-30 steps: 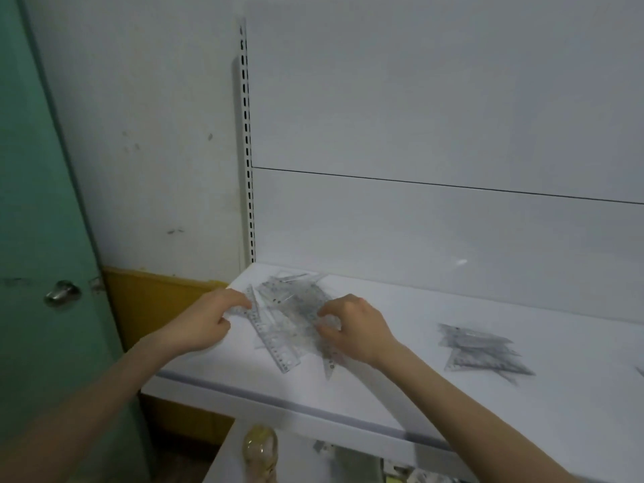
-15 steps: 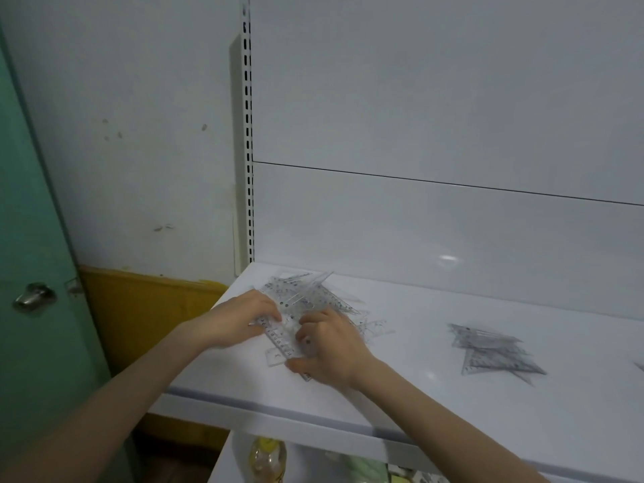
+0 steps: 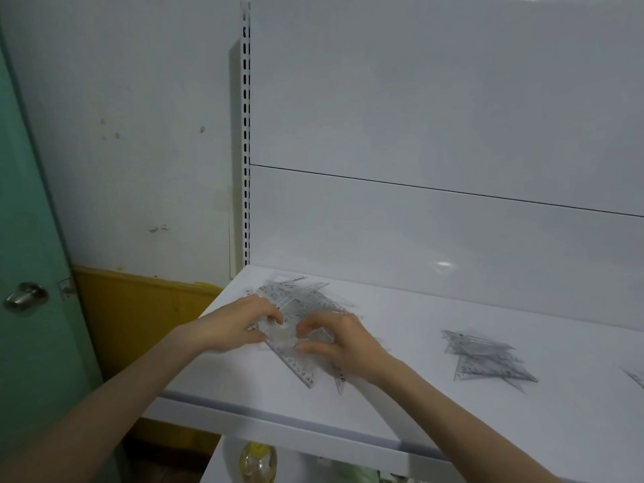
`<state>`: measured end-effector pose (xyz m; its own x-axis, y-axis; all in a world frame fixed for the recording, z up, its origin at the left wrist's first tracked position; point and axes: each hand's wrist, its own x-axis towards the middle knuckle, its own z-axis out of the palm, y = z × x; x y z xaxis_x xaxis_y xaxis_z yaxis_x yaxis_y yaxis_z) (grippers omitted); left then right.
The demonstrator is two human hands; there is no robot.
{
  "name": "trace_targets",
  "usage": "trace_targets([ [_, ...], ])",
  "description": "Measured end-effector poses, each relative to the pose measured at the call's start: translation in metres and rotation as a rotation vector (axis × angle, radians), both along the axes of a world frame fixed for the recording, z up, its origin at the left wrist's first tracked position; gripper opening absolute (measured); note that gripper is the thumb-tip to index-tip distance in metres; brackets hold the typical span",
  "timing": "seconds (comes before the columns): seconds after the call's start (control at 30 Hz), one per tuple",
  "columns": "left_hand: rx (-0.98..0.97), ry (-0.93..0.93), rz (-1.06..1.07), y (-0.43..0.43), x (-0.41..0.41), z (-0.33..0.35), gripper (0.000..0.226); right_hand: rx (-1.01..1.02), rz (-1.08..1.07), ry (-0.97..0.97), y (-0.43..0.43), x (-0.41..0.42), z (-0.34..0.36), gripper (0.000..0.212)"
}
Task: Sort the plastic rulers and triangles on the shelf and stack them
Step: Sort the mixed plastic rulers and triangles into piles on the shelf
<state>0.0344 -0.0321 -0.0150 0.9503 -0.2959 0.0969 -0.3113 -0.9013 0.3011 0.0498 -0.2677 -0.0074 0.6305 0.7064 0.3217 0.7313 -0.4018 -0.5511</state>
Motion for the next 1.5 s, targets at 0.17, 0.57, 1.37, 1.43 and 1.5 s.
trace_targets([
  [0.17, -0.095, 0.04, -0.046, -0.016, -0.002, -0.002, 0.028, 0.208, 0.067, 0.111, 0.011, -0.013, 0.007, 0.025],
  [0.57, -0.017, 0.076, -0.068, -0.027, -0.013, 0.011, 0.034, 0.68, 0.21, 0.417, 0.014, -0.023, 0.054, 0.016],
  [1.37, -0.006, 0.014, -0.238, -0.06, -0.017, 0.001, 0.036, -0.313, -0.316, 0.282, -0.061, -0.034, 0.019, 0.013],
  [1.43, 0.001, -0.029, -0.242, -0.061, -0.017, 0.0, 0.036, -0.313, -0.323, 0.323, -0.07, -0.033, 0.025, 0.012],
  [1.5, -0.012, -0.072, -0.249, -0.065, -0.016, 0.0, 0.034, -0.293, -0.338, 0.374, -0.081, -0.033, 0.029, 0.009],
])
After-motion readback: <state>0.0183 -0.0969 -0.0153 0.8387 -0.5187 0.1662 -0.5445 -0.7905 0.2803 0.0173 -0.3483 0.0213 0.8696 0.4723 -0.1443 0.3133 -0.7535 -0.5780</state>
